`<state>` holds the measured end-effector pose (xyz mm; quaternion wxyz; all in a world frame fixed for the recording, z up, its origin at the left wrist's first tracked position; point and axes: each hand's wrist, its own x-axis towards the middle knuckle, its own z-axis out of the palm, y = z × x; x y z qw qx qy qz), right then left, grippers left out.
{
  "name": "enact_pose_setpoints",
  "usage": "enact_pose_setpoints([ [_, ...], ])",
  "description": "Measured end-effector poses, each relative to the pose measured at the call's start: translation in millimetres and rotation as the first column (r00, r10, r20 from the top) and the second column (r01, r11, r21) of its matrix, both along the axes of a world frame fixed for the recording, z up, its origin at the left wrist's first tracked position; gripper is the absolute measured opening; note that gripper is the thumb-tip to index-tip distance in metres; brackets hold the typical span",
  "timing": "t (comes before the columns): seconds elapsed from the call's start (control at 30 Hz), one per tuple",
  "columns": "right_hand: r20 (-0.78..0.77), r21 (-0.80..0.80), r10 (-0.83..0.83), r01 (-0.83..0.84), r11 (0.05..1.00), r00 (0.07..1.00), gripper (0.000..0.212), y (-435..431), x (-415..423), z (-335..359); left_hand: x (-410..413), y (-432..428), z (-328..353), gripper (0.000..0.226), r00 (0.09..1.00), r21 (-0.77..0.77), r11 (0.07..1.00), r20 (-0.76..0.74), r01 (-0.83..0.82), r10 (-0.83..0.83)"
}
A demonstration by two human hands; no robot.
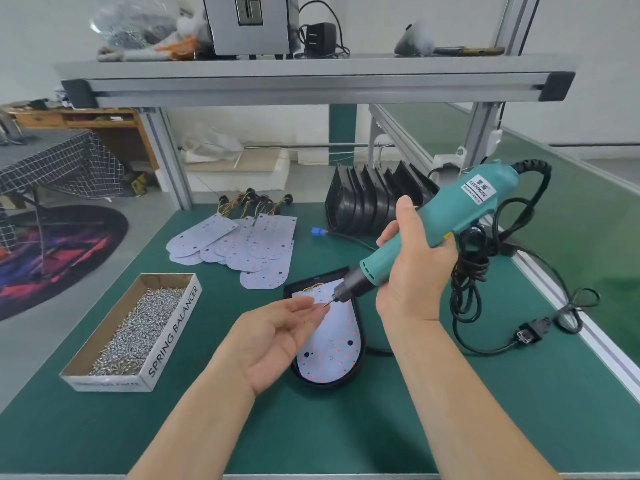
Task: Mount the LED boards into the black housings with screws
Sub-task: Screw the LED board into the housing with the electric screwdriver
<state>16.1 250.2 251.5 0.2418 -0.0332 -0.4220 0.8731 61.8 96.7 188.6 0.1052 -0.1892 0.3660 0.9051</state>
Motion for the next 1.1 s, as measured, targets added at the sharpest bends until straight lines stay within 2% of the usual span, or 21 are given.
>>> enact_pose_setpoints([
  [0.17, -0.014, 0.012, -0.016, 0.016, 1.000, 1.000, 0.024, -0.1, -1.3, 2.4, 0.7, 10.2, 5.3, 0.038, 0.998, 0.091, 0.994, 0.007, 0.058, -0.059],
  [0.33, -0.042, 0.013, 0.004, -0.003, 1.000, 0.999, 0.022, -1.4, -2.8, 3.4, -1.4, 18.4, 1.6, 0.028, 0.998, 0.150, 0.989, 0.056, -0.003, -0.005],
  [0.43, -0.045, 0.019, 0.015, -0.014, 1.000, 0.999, 0.023, -2.2, -3.9, 2.3, -3.1, 18.0, 1.3, 0.043, 0.999, 0.191, 0.981, 0.053, -0.020, 0.010],
  [0.5, -0.040, 0.036, 0.020, -0.019, 0.999, 0.999, 0.023, -3.4, -4.7, 1.2, -4.8, 16.4, 1.6, 0.044, 0.999, 0.221, 0.975, 0.038, 0.001, -0.010],
  [0.77, -0.059, 0.091, 0.026, -0.021, 0.996, 0.998, 0.020, -9.7, -5.9, -4.3, -8.6, 15.2, -3.8, 0.051, 0.999, 0.171, 0.985, -0.014, 0.034, -0.032],
  [0.9, -0.066, 0.081, 0.014, -0.008, 0.997, 0.998, 0.021, -8.2, -6.5, -1.6, -9.6, 13.1, -9.6, 0.044, 0.996, 0.045, 0.997, -0.068, 0.064, -0.061],
  [1.0, -0.074, 0.062, -0.002, 0.007, 0.998, 0.997, 0.022, -5.8, -8.0, 1.6, -8.2, 10.5, -12.5, 0.044, 0.983, -0.151, 0.988, -0.180, 0.017, -0.044],
  [1.1, -0.072, 0.067, 0.007, -0.002, 0.998, 0.997, 0.022, -5.3, -7.2, 1.1, -6.6, 9.8, -12.9, 0.036, 0.944, -0.343, 0.939, -0.318, -0.023, -0.093],
])
